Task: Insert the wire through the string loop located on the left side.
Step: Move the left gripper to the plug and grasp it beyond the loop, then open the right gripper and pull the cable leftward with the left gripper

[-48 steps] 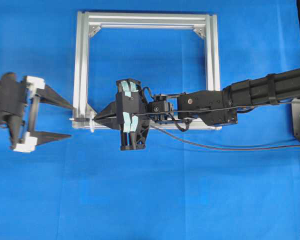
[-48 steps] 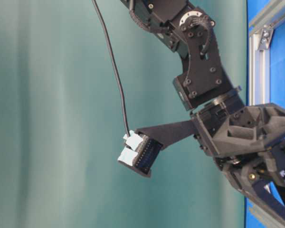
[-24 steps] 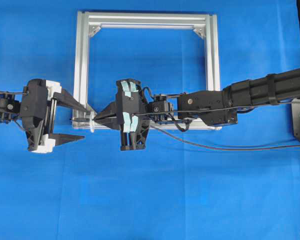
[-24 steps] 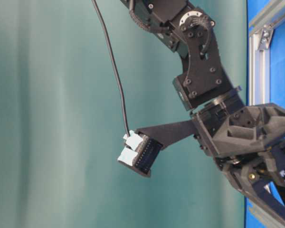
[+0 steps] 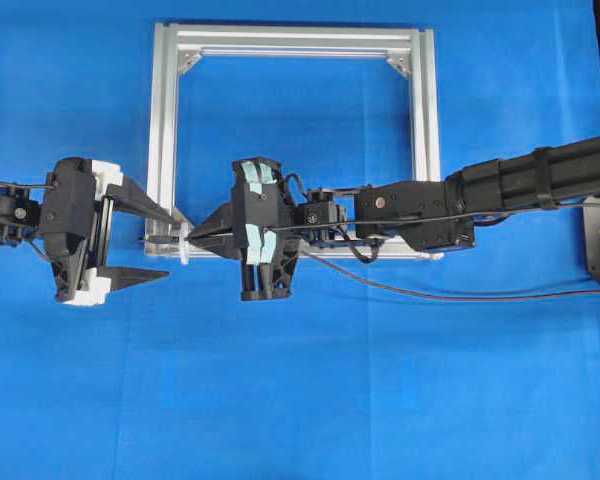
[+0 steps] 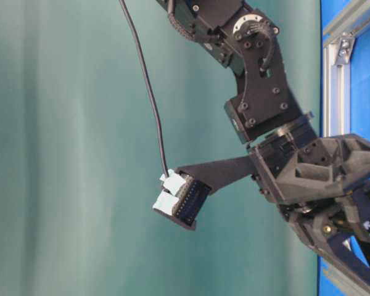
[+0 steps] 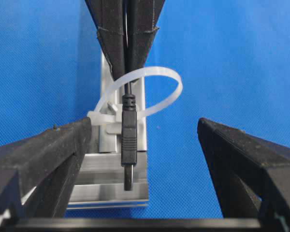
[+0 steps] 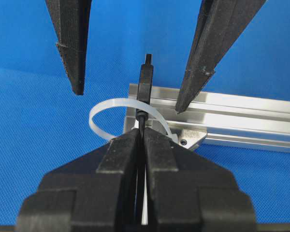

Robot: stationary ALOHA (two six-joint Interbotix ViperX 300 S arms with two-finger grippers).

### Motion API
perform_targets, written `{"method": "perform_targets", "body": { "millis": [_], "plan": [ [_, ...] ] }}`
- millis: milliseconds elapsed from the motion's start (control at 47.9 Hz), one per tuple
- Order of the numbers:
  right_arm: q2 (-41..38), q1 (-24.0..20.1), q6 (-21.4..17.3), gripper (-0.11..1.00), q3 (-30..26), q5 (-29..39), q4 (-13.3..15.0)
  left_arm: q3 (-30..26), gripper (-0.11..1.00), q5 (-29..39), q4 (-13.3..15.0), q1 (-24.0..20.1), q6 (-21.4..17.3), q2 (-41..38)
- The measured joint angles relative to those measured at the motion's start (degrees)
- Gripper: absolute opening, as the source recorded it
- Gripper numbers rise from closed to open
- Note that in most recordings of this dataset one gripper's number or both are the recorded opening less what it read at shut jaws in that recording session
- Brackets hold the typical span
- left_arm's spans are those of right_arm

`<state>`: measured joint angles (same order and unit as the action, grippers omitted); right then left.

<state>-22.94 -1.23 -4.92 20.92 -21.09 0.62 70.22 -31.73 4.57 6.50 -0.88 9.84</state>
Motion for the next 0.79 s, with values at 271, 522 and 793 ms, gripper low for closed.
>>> {"method": "perform_targets", "body": {
  "millis": [271, 522, 793],
  "plan": [
    [0.00, 0.00, 0.00, 0.01, 0.00, 0.00, 0.00, 0.00, 0.72, 0.00, 0.00, -0.09, 0.09, 0.00],
    [0.00, -0.35, 0.00, 0.01, 0.00, -0.09, 0.09, -0.09, 0.08, 0.00, 0.00, -0.44, 0.62, 0.00],
    [0.00, -0.26, 0.18, 0.01, -0.09, -0.09, 1.32, -0.09, 0.09, 0.44, 0.00, -0.44, 0.53, 0.00]
  ]
}}
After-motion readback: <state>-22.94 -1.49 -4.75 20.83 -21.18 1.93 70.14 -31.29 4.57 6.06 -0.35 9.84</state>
